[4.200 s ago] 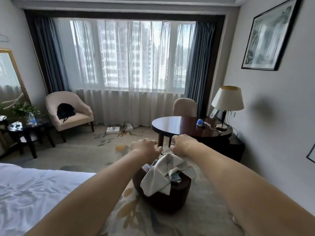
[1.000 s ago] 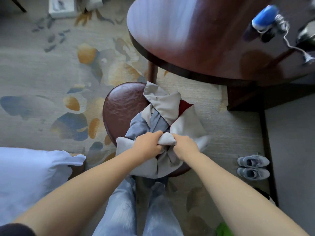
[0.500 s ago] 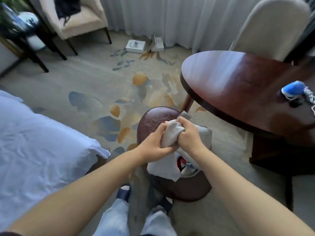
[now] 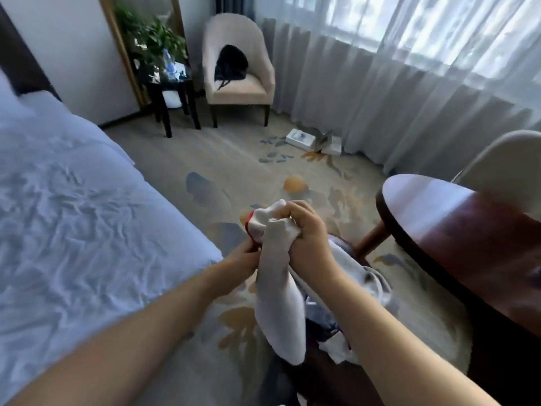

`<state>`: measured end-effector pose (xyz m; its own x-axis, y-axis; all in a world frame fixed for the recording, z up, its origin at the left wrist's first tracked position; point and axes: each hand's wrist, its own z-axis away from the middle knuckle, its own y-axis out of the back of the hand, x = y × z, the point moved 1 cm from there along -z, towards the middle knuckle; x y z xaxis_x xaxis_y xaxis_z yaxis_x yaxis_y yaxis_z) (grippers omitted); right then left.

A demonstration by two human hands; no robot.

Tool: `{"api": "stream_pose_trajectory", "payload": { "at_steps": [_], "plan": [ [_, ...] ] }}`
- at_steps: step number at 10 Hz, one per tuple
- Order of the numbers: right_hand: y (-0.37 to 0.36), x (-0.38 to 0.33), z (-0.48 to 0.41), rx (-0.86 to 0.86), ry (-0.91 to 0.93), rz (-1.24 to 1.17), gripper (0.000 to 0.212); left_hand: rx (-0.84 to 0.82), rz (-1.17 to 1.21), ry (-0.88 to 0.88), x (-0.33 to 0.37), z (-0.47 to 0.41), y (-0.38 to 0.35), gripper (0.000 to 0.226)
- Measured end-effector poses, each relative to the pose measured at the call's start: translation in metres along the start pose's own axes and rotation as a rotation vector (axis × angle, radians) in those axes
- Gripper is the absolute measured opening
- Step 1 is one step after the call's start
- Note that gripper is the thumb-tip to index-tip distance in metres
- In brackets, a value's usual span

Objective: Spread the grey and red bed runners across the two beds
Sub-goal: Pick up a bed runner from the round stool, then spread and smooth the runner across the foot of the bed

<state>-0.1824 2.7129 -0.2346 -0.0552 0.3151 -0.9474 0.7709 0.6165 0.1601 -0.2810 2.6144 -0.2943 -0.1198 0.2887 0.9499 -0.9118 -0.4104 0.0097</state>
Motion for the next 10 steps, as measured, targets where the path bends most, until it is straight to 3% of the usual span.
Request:
{"api": "stream_pose_trajectory", "payload": {
  "at_steps": [1,2,3,4,5,6,7,8,9,10],
  "plan": [
    [-0.073,-0.018,0.006,-0.109,-0.045,-0.051,0.029,0.094,0.048,-0.102,0.011,0.048,0.064,0.028],
    [-0.145,-0.040,0.011,-0.172,0.031,-0.002,0.014,0.127,0.101,-0.265,0.031,0.095,0.127,0.017],
    [-0.220,-0.063,0.017,-0.198,0.141,0.002,0.004,0.254,0.071,-0.297,0.041,0.137,0.185,0.029],
    [-0.283,-0.094,0.019,-0.268,0.252,0.066,0.014,0.427,0.088,-0.334,0.054,0.170,0.246,0.030],
    [-0.337,-0.133,0.014,-0.403,0.339,0.118,0.057,0.569,0.033,-0.378,0.066,0.189,0.297,0.022],
    [-0.392,-0.169,0.006,-0.519,0.499,0.207,0.072,0.824,-0.331,-0.093,0.081,0.203,0.344,0.046],
    [-0.448,-0.206,-0.011,-0.611,0.640,0.274,0.077,0.973,-0.250,-0.549,0.103,0.214,0.425,0.047],
    [-0.504,-0.241,-0.036,-0.683,0.859,0.303,0.081,1.042,-0.469,-0.681,0.139,0.253,0.497,0.044],
    [-0.558,-0.256,-0.069,-0.588,0.909,0.148,0.057,1.050,-0.552,-0.727,0.165,0.279,0.552,0.047],
    [-0.611,-0.244,-0.097,-0.387,0.803,-0.020,0.028,0.967,-0.862,-0.620,0.158,0.301,0.600,0.036]
  ]
}}
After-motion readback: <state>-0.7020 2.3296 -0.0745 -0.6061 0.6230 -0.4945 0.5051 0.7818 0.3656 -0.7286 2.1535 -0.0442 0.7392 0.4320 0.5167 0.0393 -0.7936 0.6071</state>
